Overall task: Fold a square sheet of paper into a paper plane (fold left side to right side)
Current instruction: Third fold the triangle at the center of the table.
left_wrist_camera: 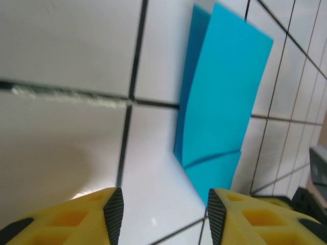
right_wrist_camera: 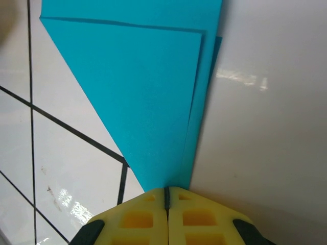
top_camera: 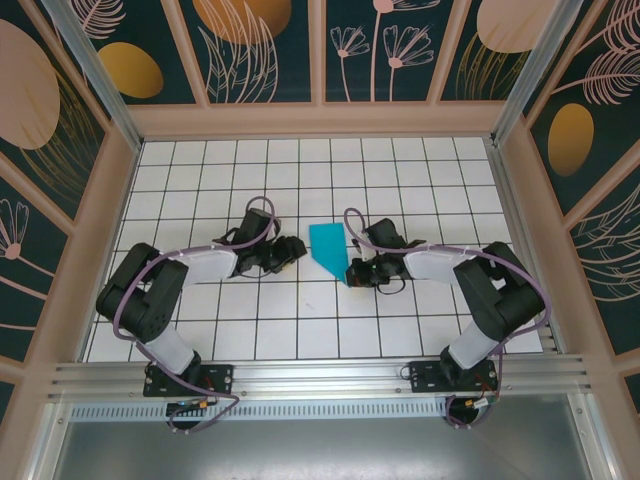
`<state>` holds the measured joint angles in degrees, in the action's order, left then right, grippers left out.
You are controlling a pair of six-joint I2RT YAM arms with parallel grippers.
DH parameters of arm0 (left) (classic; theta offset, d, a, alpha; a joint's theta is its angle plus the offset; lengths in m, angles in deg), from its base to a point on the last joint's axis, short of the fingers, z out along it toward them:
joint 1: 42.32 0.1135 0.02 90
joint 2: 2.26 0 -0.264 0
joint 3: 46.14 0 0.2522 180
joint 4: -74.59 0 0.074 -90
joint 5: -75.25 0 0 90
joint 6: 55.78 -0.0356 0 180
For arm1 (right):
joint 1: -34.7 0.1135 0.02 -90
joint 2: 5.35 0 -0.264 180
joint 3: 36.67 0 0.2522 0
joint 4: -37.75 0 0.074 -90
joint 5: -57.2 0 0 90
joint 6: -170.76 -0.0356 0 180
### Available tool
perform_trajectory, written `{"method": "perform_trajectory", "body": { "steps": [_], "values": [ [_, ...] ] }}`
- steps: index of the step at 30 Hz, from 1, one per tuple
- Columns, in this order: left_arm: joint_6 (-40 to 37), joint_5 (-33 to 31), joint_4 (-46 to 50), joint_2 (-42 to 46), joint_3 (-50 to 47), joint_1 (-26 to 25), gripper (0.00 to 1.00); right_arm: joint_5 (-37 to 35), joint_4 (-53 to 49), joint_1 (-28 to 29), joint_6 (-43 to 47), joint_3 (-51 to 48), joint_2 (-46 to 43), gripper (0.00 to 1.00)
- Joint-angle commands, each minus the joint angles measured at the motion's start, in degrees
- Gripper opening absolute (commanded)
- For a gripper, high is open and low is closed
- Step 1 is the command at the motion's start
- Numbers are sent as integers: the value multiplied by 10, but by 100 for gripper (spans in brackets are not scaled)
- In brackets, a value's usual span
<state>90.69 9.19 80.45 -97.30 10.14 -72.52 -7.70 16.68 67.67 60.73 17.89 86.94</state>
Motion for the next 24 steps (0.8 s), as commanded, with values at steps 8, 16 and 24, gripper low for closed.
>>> {"method": "perform_trajectory", "body": {
  "steps": [8, 16, 24],
  "values": [
    [37, 59, -70, -60, 67, -81, 43, -21, -26, -4, -2, 2, -1, 8],
    [67, 65, -70, -120, 113, -115, 42, -15, -17, -4, -6, -5, 5, 8],
    [84, 72, -69, -148, 128, -132, 42, -2, -3, 5, -13, -6, 15, 8]
  ]
}}
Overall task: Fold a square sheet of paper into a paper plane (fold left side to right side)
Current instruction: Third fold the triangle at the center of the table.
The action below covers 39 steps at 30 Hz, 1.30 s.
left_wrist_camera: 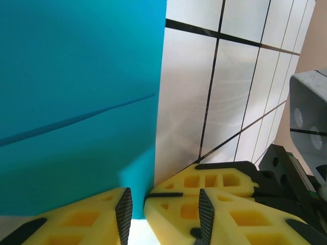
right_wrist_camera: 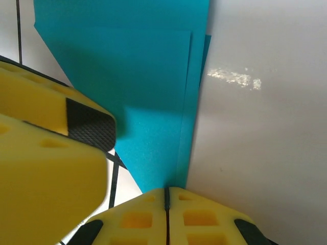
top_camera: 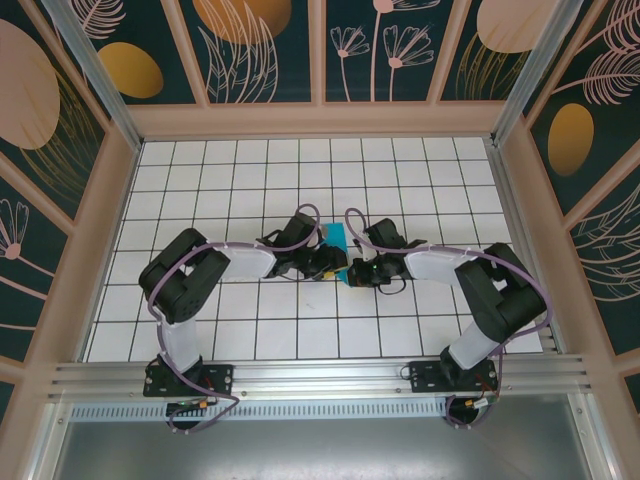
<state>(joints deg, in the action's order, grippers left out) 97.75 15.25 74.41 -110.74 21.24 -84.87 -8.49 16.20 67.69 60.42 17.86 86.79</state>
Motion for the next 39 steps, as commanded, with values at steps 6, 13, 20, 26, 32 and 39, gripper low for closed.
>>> {"method": "perform_trajectory", "body": {
  "steps": [6, 13, 20, 26, 32, 39],
  "values": [
    [33, 1, 0, -28, 17, -12, 41, 6, 6, 11, -14, -4, 21, 8],
    [11, -54, 65, -30, 37, -11, 41, -5, -6, 11, -10, -4, 24, 8],
    [-5, -101, 90, -15, 8, 25, 40, -16, -16, 12, -8, -7, 23, 8],
    [-30, -115, 95, -7, -8, 76, 40, -10, -11, 14, -11, -10, 23, 8],
    [-78, -117, 125, -5, 13, 118, 40, -3, -3, 20, -18, -14, 26, 8],
    [-109, -114, 148, 38, 37, 147, 46, 8, 15, 30, -33, -16, 27, 8]
  ]
}}
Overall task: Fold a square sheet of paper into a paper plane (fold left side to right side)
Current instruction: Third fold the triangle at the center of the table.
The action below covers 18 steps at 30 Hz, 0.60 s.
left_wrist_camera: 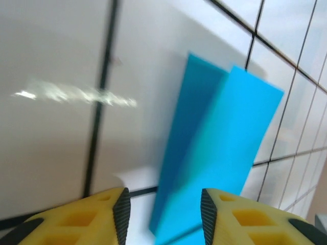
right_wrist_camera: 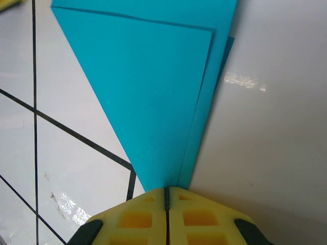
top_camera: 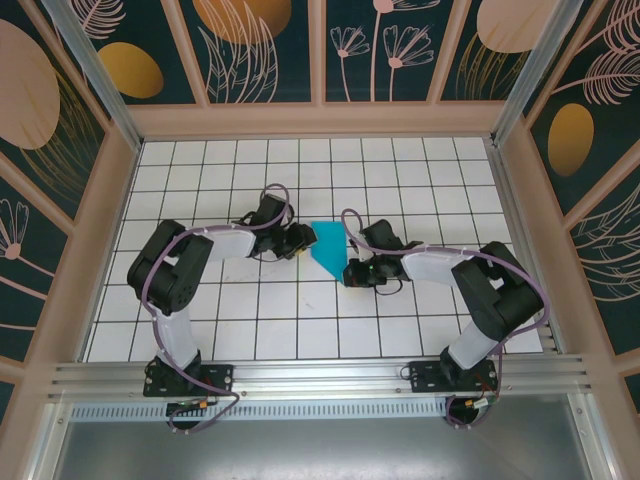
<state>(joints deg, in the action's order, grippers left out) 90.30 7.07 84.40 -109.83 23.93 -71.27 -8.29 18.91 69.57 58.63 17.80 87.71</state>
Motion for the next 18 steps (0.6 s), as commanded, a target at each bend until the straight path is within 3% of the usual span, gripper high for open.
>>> {"method": "perform_trajectory", "body": {
  "steps": [1, 10, 18],
  "values": [
    [-36, -34, 50, 40, 6, 12, 47, 8, -10, 13, -18, -16, 18, 8],
    [8, 52, -32, 72, -74, 10, 51, 9, -3, 20, -25, -6, 28, 8],
    [18, 77, -56, 46, -71, -10, 53, 7, -5, 26, -24, 5, 41, 8]
  ]
}}
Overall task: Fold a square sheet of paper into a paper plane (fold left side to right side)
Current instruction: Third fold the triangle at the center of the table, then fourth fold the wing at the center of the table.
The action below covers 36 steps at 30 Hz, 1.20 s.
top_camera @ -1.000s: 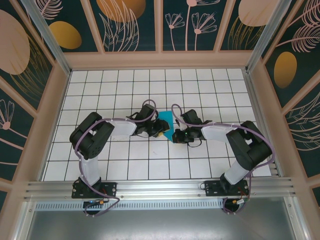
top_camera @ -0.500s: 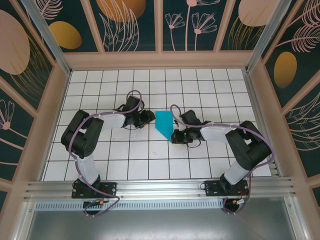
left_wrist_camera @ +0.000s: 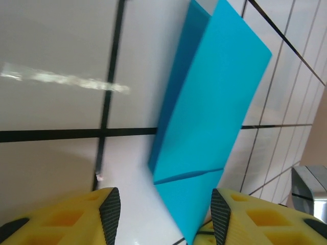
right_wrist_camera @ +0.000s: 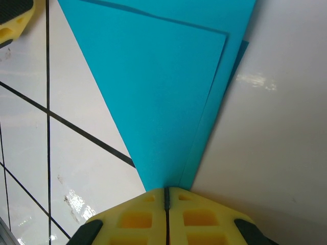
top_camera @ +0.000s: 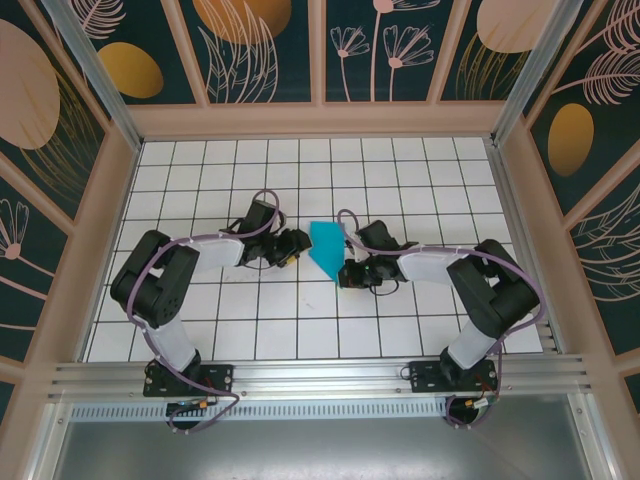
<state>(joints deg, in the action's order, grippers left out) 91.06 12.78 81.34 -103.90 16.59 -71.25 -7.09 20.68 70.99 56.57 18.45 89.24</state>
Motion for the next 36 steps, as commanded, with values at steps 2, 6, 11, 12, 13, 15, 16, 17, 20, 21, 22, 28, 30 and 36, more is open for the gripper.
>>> {"method": "perform_trajectory", "body": {
  "steps": [2, 6, 11, 12, 13, 15, 16, 17, 20, 21, 22, 28, 30, 36],
  "values": [
    [16, 19, -33, -19, 2, -15, 53, -6, -22, 12, -3, -1, 26, 8],
    [21, 14, -33, -33, 5, -23, 52, -7, -26, 13, -1, 2, 28, 8],
    [26, 12, -35, -46, 12, -29, 51, -7, -27, 13, 0, 4, 28, 8],
    [26, 15, -35, -48, 15, -30, 50, -6, -27, 13, 1, 4, 29, 8],
    [25, 15, -36, -50, 18, -32, 49, -6, -27, 13, 1, 5, 30, 8],
    [25, 16, -36, -52, 25, -34, 48, -6, -28, 13, 2, 5, 31, 8],
    [26, 17, -37, -52, 27, -34, 47, -6, -27, 13, 2, 5, 31, 8],
    [25, 15, -36, -52, 29, -35, 46, -5, -27, 13, 2, 5, 31, 8],
    [21, 10, -30, -50, 35, -35, 45, -6, -27, 13, 2, 5, 31, 8],
    [19, 8, -24, -48, 38, -35, 44, -6, -28, 13, 3, 5, 31, 8],
    [16, 5, -20, -46, 39, -34, 44, -7, -28, 13, 3, 5, 31, 8],
    [12, -2, -9, -39, 39, -35, 36, -13, -25, 13, 4, 3, 26, 8],
    [10, -2, -8, -39, 38, -35, 29, -20, -23, 13, 7, 4, 17, 9],
    [5, -14, 9, -33, 39, -37, 11, -68, -25, 13, 23, 8, -43, 16]
  ]
}}
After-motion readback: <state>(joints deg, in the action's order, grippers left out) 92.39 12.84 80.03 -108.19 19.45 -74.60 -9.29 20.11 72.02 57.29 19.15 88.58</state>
